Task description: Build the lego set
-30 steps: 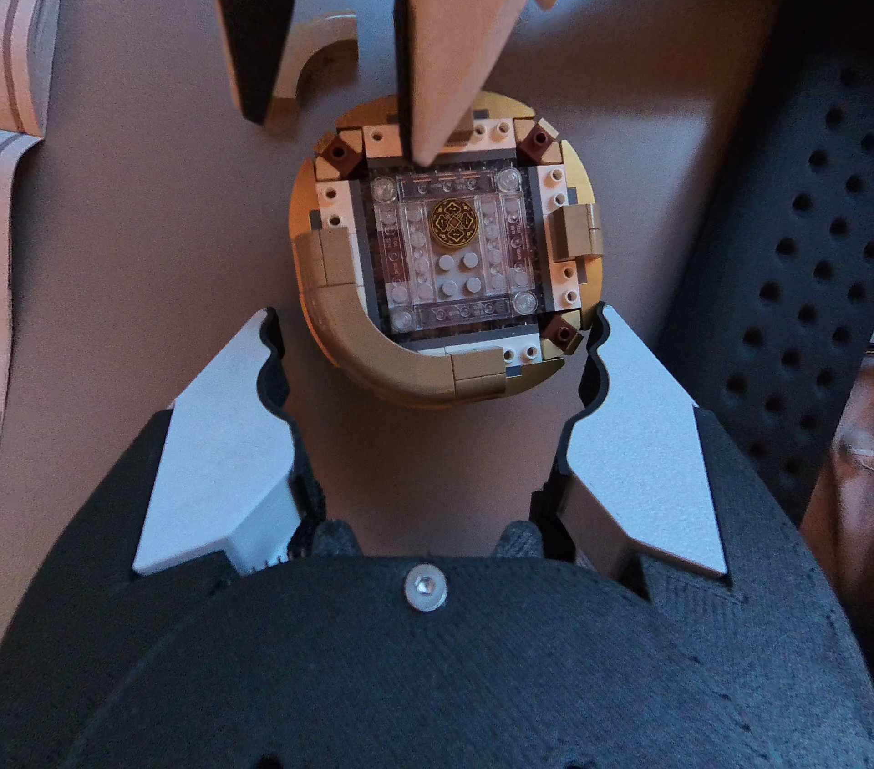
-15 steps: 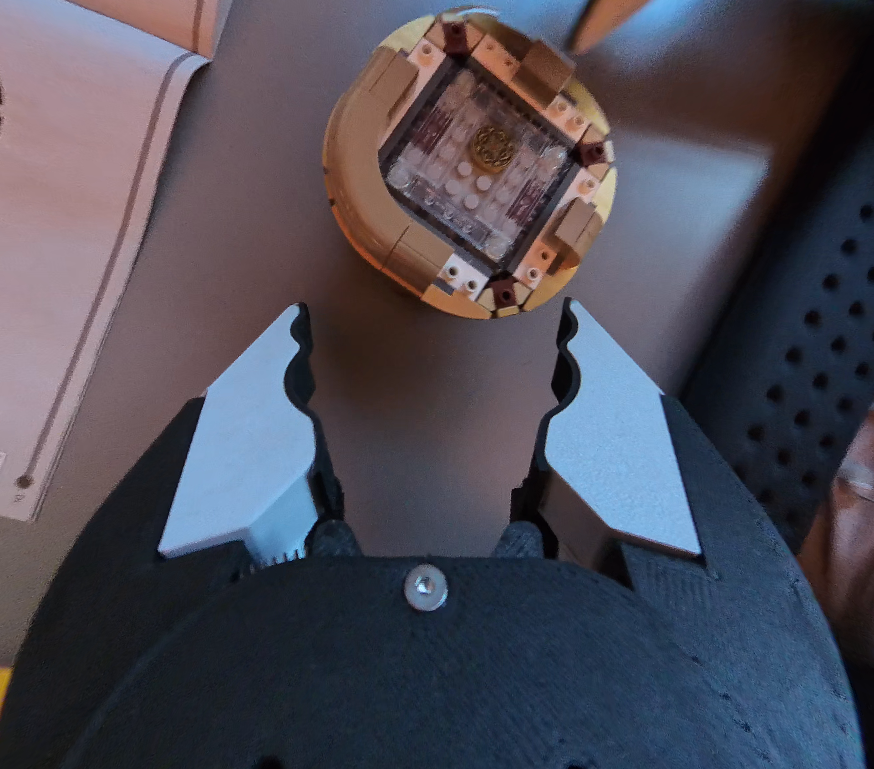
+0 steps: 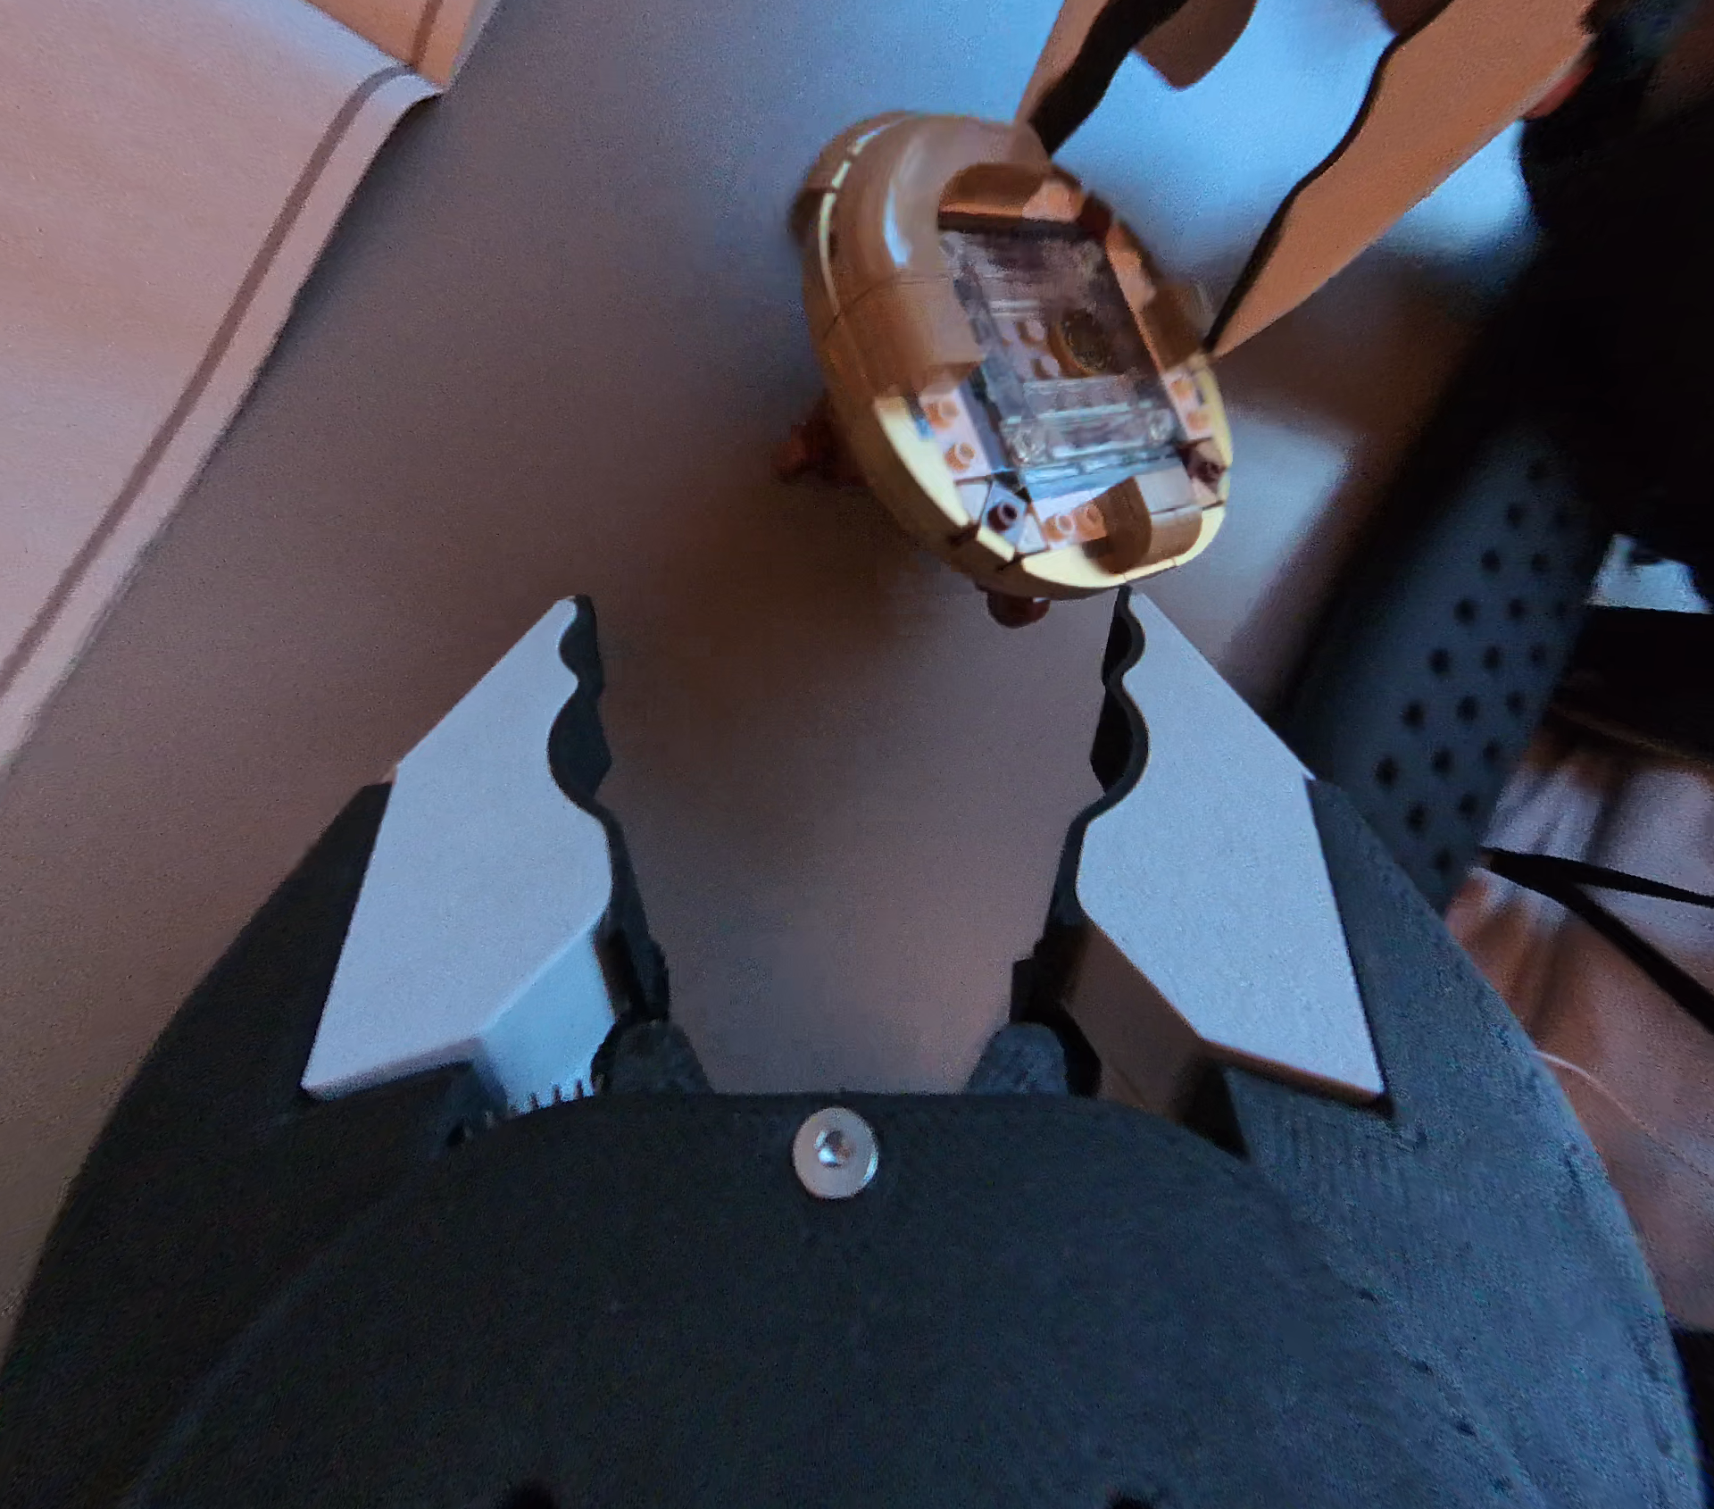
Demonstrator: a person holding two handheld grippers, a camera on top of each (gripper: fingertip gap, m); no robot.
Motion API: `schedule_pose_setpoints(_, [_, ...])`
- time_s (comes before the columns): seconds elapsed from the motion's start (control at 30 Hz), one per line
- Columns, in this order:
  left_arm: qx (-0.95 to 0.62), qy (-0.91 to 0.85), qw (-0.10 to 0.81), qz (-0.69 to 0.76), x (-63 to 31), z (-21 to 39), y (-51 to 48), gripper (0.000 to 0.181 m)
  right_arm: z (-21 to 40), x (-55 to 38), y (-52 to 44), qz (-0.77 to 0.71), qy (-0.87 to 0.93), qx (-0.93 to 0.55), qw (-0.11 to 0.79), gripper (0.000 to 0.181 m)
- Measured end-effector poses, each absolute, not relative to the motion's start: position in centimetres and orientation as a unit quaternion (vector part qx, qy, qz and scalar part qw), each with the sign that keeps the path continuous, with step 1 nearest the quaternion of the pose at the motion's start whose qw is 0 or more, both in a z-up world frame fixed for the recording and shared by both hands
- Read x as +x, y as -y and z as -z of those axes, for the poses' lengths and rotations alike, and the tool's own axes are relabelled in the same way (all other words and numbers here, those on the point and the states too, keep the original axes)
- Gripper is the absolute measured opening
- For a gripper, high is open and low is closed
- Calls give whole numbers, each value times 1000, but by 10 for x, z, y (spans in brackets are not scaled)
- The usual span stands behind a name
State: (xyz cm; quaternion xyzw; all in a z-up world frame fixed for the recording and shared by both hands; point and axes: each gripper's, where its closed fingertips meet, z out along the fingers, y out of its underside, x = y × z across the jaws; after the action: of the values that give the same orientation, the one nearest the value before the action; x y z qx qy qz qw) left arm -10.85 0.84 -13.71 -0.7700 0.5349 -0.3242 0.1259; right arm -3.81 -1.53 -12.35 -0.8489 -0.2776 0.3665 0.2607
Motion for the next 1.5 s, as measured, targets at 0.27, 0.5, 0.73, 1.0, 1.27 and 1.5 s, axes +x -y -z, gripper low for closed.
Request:
schedule_pose_setpoints(0.27, [-779, -546, 120, 285, -118, 147, -10, 101, 119, -36, 37, -422, 240, -850, 204, 53])
schedule_pose_setpoints(0.5, [-795, -505, 124, 312, -117, 140, -18, 89, 117, -40, 78, -450, 278, -841, 114, 45])
schedule_pose_setpoints(0.73, [-701, -459, 186, 513, -84, 67, -6, 90, 98, -22, 38, -417, 244, -848, 218, 38])
schedule_pose_setpoints(1.0, [-601, -625, 359, 345, -52, 81, 23, 138, 103, -26, 4, -243, 257, -878, 321, 29])
schedule_pose_setpoints(1.27, [-634, -669, 281, 266, -50, 137, 28, 130, 116, -39, 2, -240, 279, -874, 318, 16])
schedule_pose_setpoints(1.5, [-642, -682, 228, 265, -53, 154, 37, 129, 116, -54, -3, -234, 335, -844, 347, 16])
